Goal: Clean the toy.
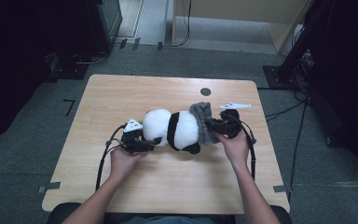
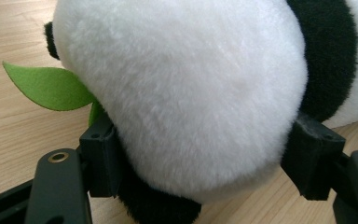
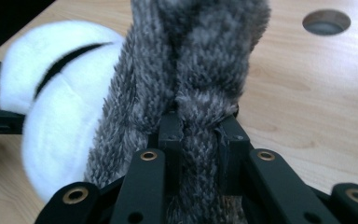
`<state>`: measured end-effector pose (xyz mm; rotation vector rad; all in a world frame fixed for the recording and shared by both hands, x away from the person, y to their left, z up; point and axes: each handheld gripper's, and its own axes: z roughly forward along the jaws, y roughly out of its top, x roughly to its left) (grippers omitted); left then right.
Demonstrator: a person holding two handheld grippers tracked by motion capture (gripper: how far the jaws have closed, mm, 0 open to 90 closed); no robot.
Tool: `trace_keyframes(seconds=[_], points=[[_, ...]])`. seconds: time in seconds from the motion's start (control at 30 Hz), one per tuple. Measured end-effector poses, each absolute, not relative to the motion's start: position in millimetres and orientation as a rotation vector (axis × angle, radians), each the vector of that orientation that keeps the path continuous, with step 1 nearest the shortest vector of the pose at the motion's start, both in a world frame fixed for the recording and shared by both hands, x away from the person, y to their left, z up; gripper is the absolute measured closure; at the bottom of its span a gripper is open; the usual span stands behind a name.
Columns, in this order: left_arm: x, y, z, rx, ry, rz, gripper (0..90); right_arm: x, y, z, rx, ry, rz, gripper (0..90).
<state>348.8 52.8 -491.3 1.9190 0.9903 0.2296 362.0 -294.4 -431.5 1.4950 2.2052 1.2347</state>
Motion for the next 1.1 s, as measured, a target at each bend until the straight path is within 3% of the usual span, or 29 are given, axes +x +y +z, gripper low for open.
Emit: trace_keyframes(seconds=[0.4, 0.67, 1.1], points=[[350, 54, -492, 1.913, 0.994, 0.218, 25.8, 370, -296, -472, 1.651, 2.237, 1.200, 76.8], [350, 54, -491, 1.917, 0.991, 0.219, 25.7, 372, -292, -481, 1.615, 2.315, 1.053, 76.7], [350, 55, -491, 1.914, 0.992, 0.216, 25.7, 366, -326, -449, 1.622, 2.171, 1.156, 76.8]])
